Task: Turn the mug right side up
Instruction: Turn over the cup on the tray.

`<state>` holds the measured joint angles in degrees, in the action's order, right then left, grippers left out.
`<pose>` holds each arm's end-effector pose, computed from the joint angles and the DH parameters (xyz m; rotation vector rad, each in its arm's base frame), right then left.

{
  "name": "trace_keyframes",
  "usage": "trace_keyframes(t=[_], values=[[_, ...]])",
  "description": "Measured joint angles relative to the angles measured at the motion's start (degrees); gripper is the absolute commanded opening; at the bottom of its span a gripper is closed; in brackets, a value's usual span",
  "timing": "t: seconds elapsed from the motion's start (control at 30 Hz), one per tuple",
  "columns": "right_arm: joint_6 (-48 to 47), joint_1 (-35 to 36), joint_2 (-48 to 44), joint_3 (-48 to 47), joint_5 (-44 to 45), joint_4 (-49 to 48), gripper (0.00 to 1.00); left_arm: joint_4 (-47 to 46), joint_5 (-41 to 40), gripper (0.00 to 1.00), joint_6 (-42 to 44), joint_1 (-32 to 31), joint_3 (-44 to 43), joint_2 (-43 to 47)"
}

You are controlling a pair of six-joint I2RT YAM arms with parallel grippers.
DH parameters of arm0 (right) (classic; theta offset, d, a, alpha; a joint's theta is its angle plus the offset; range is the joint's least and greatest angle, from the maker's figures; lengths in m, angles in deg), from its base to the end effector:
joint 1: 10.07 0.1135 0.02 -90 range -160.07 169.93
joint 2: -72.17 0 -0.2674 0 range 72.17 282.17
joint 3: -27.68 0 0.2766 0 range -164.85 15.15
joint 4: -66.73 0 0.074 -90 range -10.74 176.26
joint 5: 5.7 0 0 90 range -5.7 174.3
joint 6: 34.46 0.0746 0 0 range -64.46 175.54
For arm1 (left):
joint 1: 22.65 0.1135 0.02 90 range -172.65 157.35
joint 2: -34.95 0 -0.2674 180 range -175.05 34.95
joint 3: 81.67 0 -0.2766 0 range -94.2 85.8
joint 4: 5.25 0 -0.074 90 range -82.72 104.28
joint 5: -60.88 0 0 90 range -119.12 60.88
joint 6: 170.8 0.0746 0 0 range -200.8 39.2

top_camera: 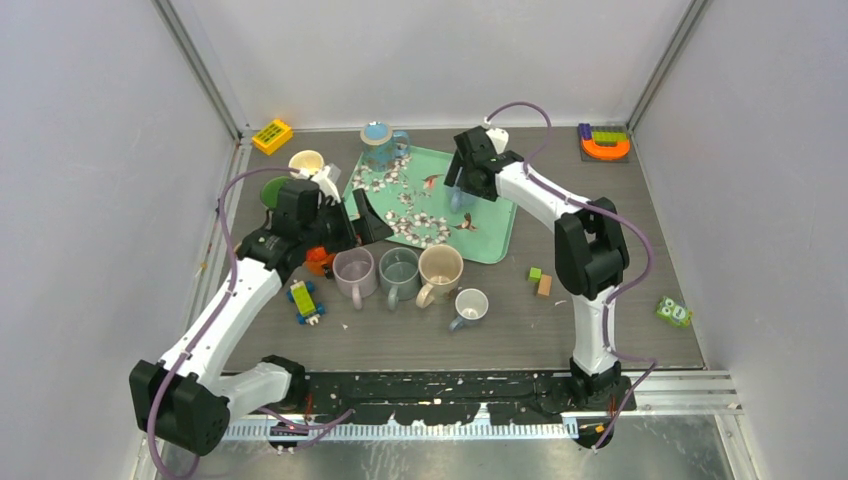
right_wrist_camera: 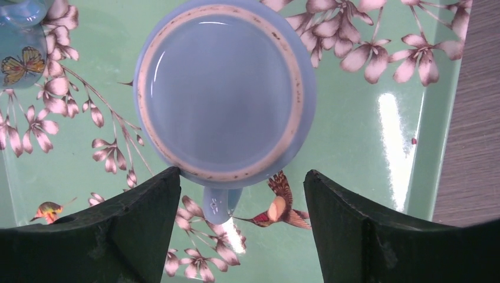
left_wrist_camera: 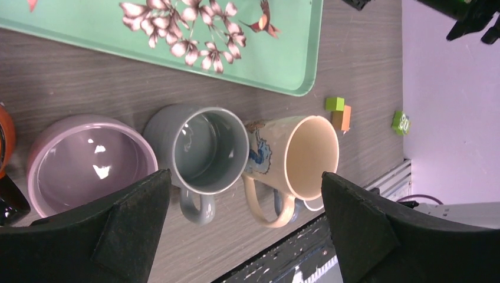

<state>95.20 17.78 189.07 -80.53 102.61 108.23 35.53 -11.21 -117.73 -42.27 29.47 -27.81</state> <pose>0.4593 0.2162 0.1989 0.3846 2.3630 0.1606 0.2672 -0.1196 0.2981 -0.1569 2.2812 -0.8821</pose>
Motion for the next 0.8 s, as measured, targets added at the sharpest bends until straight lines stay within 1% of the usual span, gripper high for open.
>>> trace_keyframes(t=[0.3,0.47,0.53,0.7,0.77,0.8], values=[[0.8,1.1,2.3,-1.6,1.2,-0.3,0.66,1.4,2.2,1.00,1.2,0.0,2.1,0.7],[-1.1,0.9,3.2,-1.6,1.3,-0.2,0.51,1.9,2.7,1.00,1.5,-0.2,2.2,1.2],[-1.9,0.4,3.4,-1.6,0.9,-0.1,0.46,2.1,2.7,1.00,1.5,-0.2,2.2,1.2],[-3.9,-2.5,3.4,-1.6,-0.9,0.0,0.41,2.1,3.0,1.00,1.5,-0.2,2.3,1.2],[-5.3,-3.6,3.4,-1.6,-1.6,0.0,0.37,2.1,3.0,1.00,1.4,-0.2,2.3,1.1],[-6.1,-4.1,3.4,-1.7,-1.8,0.1,0.36,2.1,3.1,1.00,1.4,-0.2,2.3,1.1]])
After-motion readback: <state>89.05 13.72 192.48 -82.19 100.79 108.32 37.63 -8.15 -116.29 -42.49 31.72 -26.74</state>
